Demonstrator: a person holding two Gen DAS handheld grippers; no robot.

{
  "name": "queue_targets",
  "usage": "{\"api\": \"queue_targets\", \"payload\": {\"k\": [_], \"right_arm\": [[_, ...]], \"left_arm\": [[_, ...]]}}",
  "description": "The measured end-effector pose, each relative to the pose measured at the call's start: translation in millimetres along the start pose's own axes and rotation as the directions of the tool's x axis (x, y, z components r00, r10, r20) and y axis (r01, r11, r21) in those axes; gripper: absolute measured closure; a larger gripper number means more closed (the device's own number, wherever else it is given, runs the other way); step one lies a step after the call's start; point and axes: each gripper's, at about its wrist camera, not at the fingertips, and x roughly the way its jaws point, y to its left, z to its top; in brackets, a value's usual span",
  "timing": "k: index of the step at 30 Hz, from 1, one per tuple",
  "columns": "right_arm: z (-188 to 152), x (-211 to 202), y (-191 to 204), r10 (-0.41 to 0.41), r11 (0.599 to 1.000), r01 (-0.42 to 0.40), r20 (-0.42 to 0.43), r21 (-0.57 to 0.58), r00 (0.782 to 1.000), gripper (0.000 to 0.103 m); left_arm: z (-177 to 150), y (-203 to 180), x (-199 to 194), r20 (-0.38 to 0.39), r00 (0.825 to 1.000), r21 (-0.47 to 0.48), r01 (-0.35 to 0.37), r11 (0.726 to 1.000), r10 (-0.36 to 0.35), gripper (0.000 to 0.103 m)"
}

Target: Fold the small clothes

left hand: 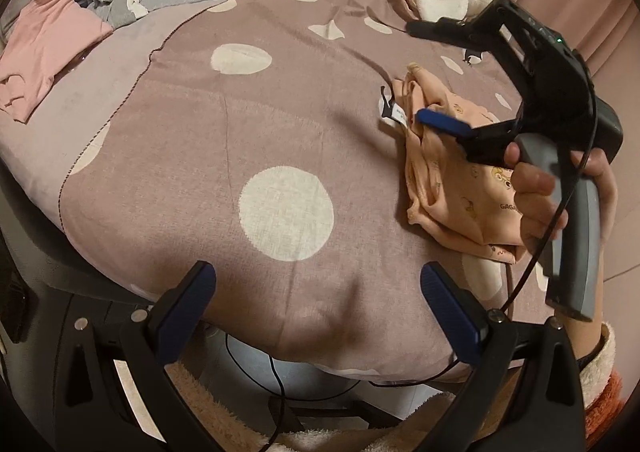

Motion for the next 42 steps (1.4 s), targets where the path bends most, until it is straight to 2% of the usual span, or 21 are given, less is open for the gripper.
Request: {"api": "queue_targets", "payload": {"k": [3, 4, 6, 8, 12, 14, 16, 19, 21, 23, 25, 30, 32, 35, 39, 40, 42], "right_arm": [[-6.4, 5.8, -6.9, 0.002, 0.999, -0.002, -0.019, 0.039, 1.000, 0.009], [-8.2, 3.7, -10.6, 0.028, 0.998, -0.027, -0.016, 0.057, 0.999, 0.009], [-11.1, -7.1, -15.4, 0.073, 0.994, -0.072, -0.016, 0.082, 0.997, 0.009], [-12.5, -27.8, -16.3, 0.068, 0.994, -0.069, 0.012, 0.089, 0.998, 0.009], [-21.6, -73.0, -10.0, 0.023, 0.999, -0.027, 0.093, 0.044, 0.995, 0.009], [-32.4, -100.0, -11.5, -0.043, 0.999, 0.040, 0.139, 0.027, 0.989, 0.009], [-42.1, -122.1, -16.8, -0.149, 0.989, 0.148, 0.194, 0.020, 0.970, 0.009], [-51.3, -139.0, -24.1, -0.259, 0.965, 0.263, 0.223, 0.012, 0.940, 0.009], [-55.3, -146.2, -35.0, -0.271, 0.962, 0.272, 0.219, 0.025, 0.938, 0.009], [-59.1, -154.0, -49.4, -0.266, 0.964, 0.258, 0.206, 0.066, 0.942, 0.009], [-62.2, -161.4, -63.6, -0.266, 0.963, 0.249, 0.199, 0.106, 0.943, 0.009], [-65.0, -175.2, -81.5, -0.266, 0.959, 0.233, 0.220, 0.163, 0.939, 0.006], [-64.2, -177.3, -91.1, -0.237, 0.962, 0.198, 0.216, 0.188, 0.947, 0.006], [-60.6, -174.5, -105.3, -0.198, 0.962, 0.152, 0.200, 0.227, 0.960, 0.006], [-53.1, -165.2, -120.2, -0.199, 0.956, 0.152, 0.172, 0.252, 0.965, 0.006], [-51.3, -162.4, -123.7, -0.199, 0.954, 0.154, 0.160, 0.257, 0.967, 0.006], [-48.9, -158.3, -128.5, -0.190, 0.955, 0.148, 0.144, 0.259, 0.971, 0.006]], "left_arm": [[1.2, 1.0, -0.5, -0.001, 1.000, -0.007, 0.008, 1.000, -0.008, 0.001], [1.0, 0.7, -1.4, 0.001, 1.000, -0.005, 0.008, 1.000, -0.008, 0.001], [0.9, -0.4, -2.4, 0.006, 1.000, -0.001, 0.005, 1.000, -0.005, 0.001], [1.1, -2.2, -2.7, 0.007, 1.000, -0.006, 0.003, 1.000, -0.003, 0.001], [-0.9, -11.9, -4.1, 0.006, 1.000, -0.009, 0.031, 0.999, -0.031, 0.001], [-2.0, -21.2, -4.1, 0.002, 0.999, 0.014, 0.042, 0.999, -0.042, 0.001], [-2.0, -31.4, -3.8, 0.005, 0.998, 0.045, 0.058, 0.997, -0.058, 0.001], [0.9, -47.0, -1.7, 0.032, 0.994, 0.106, 0.101, 0.989, -0.105, 0.001], [5.1, -55.3, 0.9, 0.032, 0.988, 0.120, 0.146, 0.982, -0.151, 0.001], [11.7, -61.1, 4.6, 0.014, 0.974, 0.127, 0.223, 0.967, -0.227, 0.000], [19.8, -65.2, 10.8, -0.011, 0.966, 0.111, 0.258, 0.960, -0.258, 0.000], [33.9, -76.3, 25.2, -0.008, 0.970, 0.158, 0.242, 0.957, -0.244, 0.000], [38.3, -75.5, 36.4, -0.049, 0.961, 0.143, 0.277, 0.950, -0.272, 0.000], [45.6, -67.4, 58.9, -0.121, 0.931, 0.042, 0.352, 0.935, -0.345, 0.000], [50.2, -60.0, 77.1, -0.160, 0.907, -0.025, 0.392, 0.920, -0.390, 0.000], [51.4, -59.4, 80.7, -0.176, 0.896, -0.037, 0.408, 0.912, -0.408, 0.000], [55.8, -55.6, 91.7, -0.207, 0.862, -0.088, 0.454, 0.886, -0.463, 0.000]]}}
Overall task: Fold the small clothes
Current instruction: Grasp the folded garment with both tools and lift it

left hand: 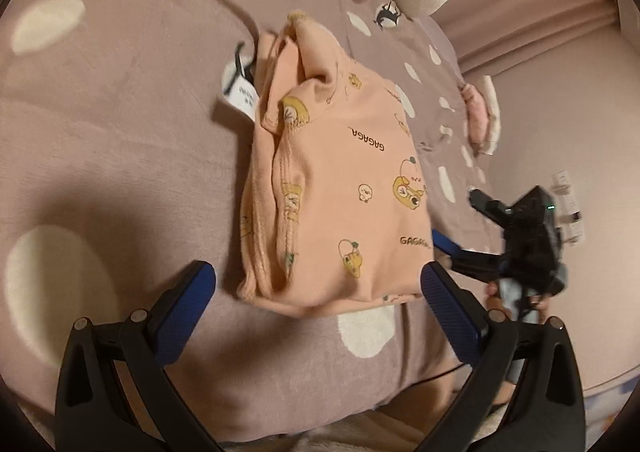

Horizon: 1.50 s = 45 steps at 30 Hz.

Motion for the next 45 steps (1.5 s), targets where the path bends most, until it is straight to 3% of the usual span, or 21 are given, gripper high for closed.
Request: {"api": "queue_targets", "payload": {"k": [5, 8, 14, 19, 21, 24, 29, 32, 33, 35, 36, 37, 39, 42, 45], "right_arm": [[6.7, 20.3, 0.0, 0.029, 1.000, -0.029, -0.040, 0.008, 0.999, 0.006], [10.6, 32.3, 3.3, 0.056, 0.998, -0.058, -0.079, -0.014, 0.995, 0.006], [27.9, 53.9, -1.8, 0.204, 0.979, -0.204, -0.145, 0.014, 0.968, 0.005], [39.3, 66.5, -0.8, 0.293, 0.956, -0.290, -0.175, 0.043, 0.940, 0.005], [42.7, 71.7, 1.9, 0.300, 0.954, -0.295, -0.180, 0.052, 0.937, 0.005], [49.0, 79.4, 7.9, 0.286, 0.958, -0.281, -0.197, 0.053, 0.938, 0.005], [51.3, 87.2, 21.7, 0.201, 0.979, -0.204, -0.165, -0.004, 0.966, 0.006], [47.9, 87.7, 25.8, 0.146, 0.987, -0.153, -0.118, -0.058, 0.982, 0.022], [47.9, 89.4, 26.2, 0.118, 0.989, -0.127, -0.111, -0.070, 0.987, 0.031], [45.2, 89.0, 25.7, 0.076, 0.992, -0.084, -0.087, -0.095, 0.993, 0.039], [45.9, 89.3, 25.4, 0.070, 0.992, -0.078, -0.078, -0.100, 0.995, 0.046], [44.7, 88.2, 23.7, 0.060, 0.992, -0.067, -0.070, -0.107, 0.996, 0.059], [45.6, 92.0, 18.1, 0.055, 0.994, -0.062, -0.084, -0.088, 0.995, 0.072], [44.2, 90.9, 13.8, 0.065, 0.995, -0.070, -0.066, -0.067, 0.996, 0.075], [37.4, 82.7, 29.8, -0.007, 0.989, 0.003, -0.022, -0.150, 1.000, 0.078]], "left_arm": [[16.9, 16.5, 9.2, -0.061, 0.987, -0.110, 0.144, 0.984, -0.151, 0.000], [24.3, 17.4, 13.7, -0.103, 0.965, -0.142, 0.224, 0.964, -0.240, 0.000], [34.1, -1.7, 34.1, -0.217, 0.927, -0.107, 0.290, 0.951, -0.307, 0.000], [48.0, -10.0, 54.2, -0.233, 0.895, -0.156, 0.353, 0.923, -0.381, 0.000], [53.0, -14.2, 61.4, -0.232, 0.890, -0.171, 0.359, 0.917, -0.392, 0.000], [55.1, -23.7, 67.0, -0.221, 0.906, -0.157, 0.331, 0.930, -0.360, 0.000], [54.2, -35.3, 70.5, -0.192, 0.940, -0.125, 0.260, 0.957, -0.281, 0.003], [48.6, -49.9, 73.0, -0.202, 0.966, 0.004, 0.166, 0.986, -0.162, 0.021], [46.7, -52.6, 73.1, -0.189, 0.975, 0.028, 0.125, 0.992, -0.118, 0.031], [45.8, -54.4, 72.5, -0.161, 0.985, 0.040, 0.063, 0.997, -0.056, 0.051], [45.9, -53.8, 73.0, -0.150, 0.988, 0.034, 0.031, 0.999, -0.026, 0.061], [45.8, -52.9, 73.3, -0.143, 0.990, 0.028, 0.016, 0.999, -0.012, 0.065], [45.0, -57.4, 73.7, -0.134, 0.991, 0.055, -0.018, 0.998, 0.025, 0.071], [40.2, -73.0, 72.6, -0.096, 0.989, 0.086, -0.108, 0.990, 0.116, 0.076], [32.1, -96.4, 71.2, -0.032, 0.971, 0.196, -0.225, 0.954, 0.235, 0.079]]}}
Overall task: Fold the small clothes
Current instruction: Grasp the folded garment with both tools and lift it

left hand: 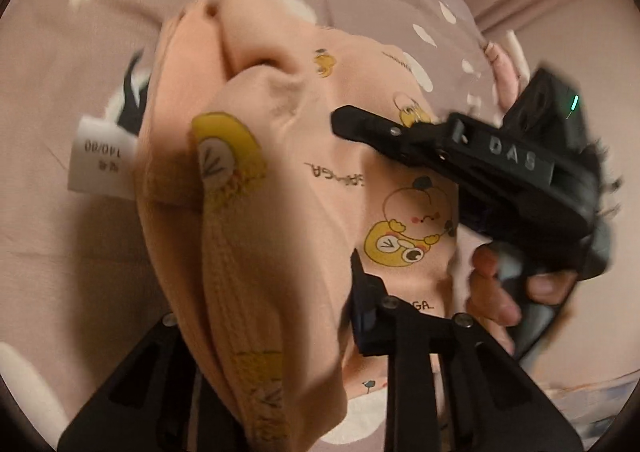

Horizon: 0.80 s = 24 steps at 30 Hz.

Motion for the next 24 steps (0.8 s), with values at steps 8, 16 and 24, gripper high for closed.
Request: {"api": "queue_targets", "payload": {"k": [8, 16, 24], "right_arm": [[-3.5, -48.9, 46.6, -0.044, 0.986, 0.056, 0.082, -0.157, 0.996, 0.078], [-12.4, -114.6, 70.4, -0.059, 0.971, 0.097, 0.176, -0.218, 0.983, 0.078], [-19.4, -154.6, 73.6, -0.088, 0.959, 0.146, 0.231, -0.244, 0.969, 0.078]], "left_arm": [[-3.2, -44.2, -42.5, 0.094, 0.995, 0.116, -0.032, 0.993, 0.021, 0.082], [-17.2, -95.2, -71.5, 0.149, 0.989, 0.203, -0.045, 0.978, 0.014, 0.082], [-49.3, -142.5, -88.4, 0.239, 0.966, 0.312, -0.170, 0.935, 0.096, 0.081]]}}
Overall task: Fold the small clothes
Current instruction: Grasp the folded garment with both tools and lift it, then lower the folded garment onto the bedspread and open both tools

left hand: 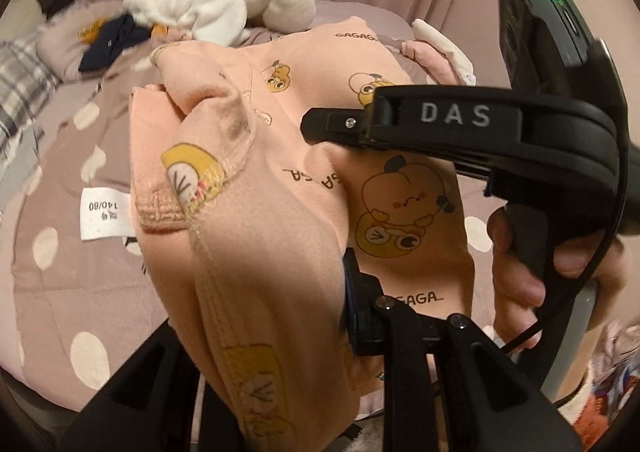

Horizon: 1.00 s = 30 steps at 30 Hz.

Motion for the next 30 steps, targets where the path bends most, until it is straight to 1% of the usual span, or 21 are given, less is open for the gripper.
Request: {"api": "queue_targets", "payload": {"k": [3, 6, 11, 12, 14, 15, 16, 17, 18, 19, 20, 22, 24, 27, 28, 30], "right_arm": [[1.3, -7.6, -5.9, 0.002, 1.000, -0.002, 0.012, -0.004, 1.000, 0.078], [-0.6, -12.3, -10.0, -0.003, 1.000, 0.003, 0.022, -0.006, 1.000, 0.078], [-2.6, -9.3, -18.7, 0.006, 1.000, -0.006, 0.016, 0.014, 1.000, 0.078], [-2.9, -9.0, -19.6, 0.005, 1.000, -0.005, 0.015, 0.016, 1.000, 0.078], [-2.7, -6.3, -21.8, -0.004, 1.000, 0.004, 0.007, 0.016, 1.000, 0.078], [-3.7, -6.4, -23.5, -0.018, 1.000, 0.018, 0.004, 0.007, 1.000, 0.078], [-3.2, -2.6, -24.6, -0.058, 0.998, 0.058, -0.003, -0.014, 0.998, 0.070], [-2.8, 2.4, -28.4, -0.114, 0.993, 0.114, -0.015, -0.016, 0.993, 0.064], [-2.9, 4.7, -34.2, -0.155, 0.988, 0.155, -0.024, 0.002, 0.988, 0.050], [-3.4, 7.0, -43.3, -0.197, 0.979, 0.199, -0.041, 0.039, 0.980, 0.039], [-3.8, 6.6, -51.0, -0.213, 0.974, 0.216, -0.050, 0.074, 0.976, 0.037], [-5.7, -0.1, -65.2, -0.195, 0.971, 0.198, -0.041, 0.130, 0.980, 0.036], [-7.6, -8.1, -69.7, -0.210, 0.967, 0.213, -0.034, 0.141, 0.977, 0.032], [-9.7, -17.6, -70.3, -0.295, 0.944, 0.299, -0.046, 0.139, 0.954, 0.031], [-11.1, -20.1, -69.9, -0.301, 0.942, 0.305, -0.048, 0.139, 0.952, 0.031], [-14.4, -25.1, -68.6, -0.273, 0.951, 0.278, -0.055, 0.137, 0.960, 0.031]], "left_arm": [[-3.8, -3.7, -1.5, 0.006, 1.000, 0.002, 0.002, 1.000, -0.002, 0.081], [-5.9, -5.8, 1.4, -0.006, 1.000, 0.000, -0.001, 1.000, 0.001, 0.081], [-4.5, -9.2, 8.2, -0.019, 1.000, 0.011, -0.017, 1.000, 0.017, 0.081], [-3.6, -8.1, 10.7, -0.025, 1.000, 0.004, -0.015, 1.000, 0.015, 0.077], [-2.9, -3.9, 19.1, -0.046, 0.999, -0.012, -0.018, 1.000, 0.017, 0.065], [-3.8, -1.0, 25.4, -0.072, 0.996, -0.012, -0.043, 0.999, 0.042, 0.042], [-5.5, 4.7, 31.8, -0.098, 0.992, -0.023, -0.084, 0.996, 0.082, 0.025], [-8.5, 14.2, 36.3, -0.109, 0.987, -0.057, -0.123, 0.991, 0.116, 0.019], [-11.8, 24.9, 37.9, -0.105, 0.986, -0.100, -0.139, 0.985, 0.128, 0.011], [-14.0, 33.5, 38.7, -0.104, 0.985, -0.127, -0.147, 0.981, 0.134, 0.007], [-15.5, 40.9, 38.8, -0.107, 0.983, -0.136, -0.160, 0.978, 0.146, 0.007], [-16.3, 48.5, 35.8, -0.097, 0.978, -0.118, -0.196, 0.973, 0.186, 0.006], [-15.9, 50.2, 31.8, -0.089, 0.975, -0.107, -0.213, 0.971, 0.204, 0.004], [-17.8, 46.2, 23.8, -0.074, 0.982, -0.104, -0.178, 0.978, 0.171, 0.000], [-18.5, 44.2, 21.3, -0.068, 0.984, -0.101, -0.173, 0.980, 0.167, 0.000], [-17.4, 39.4, 20.3, -0.061, 0.984, -0.085, -0.174, 0.981, 0.170, 0.000]]}}
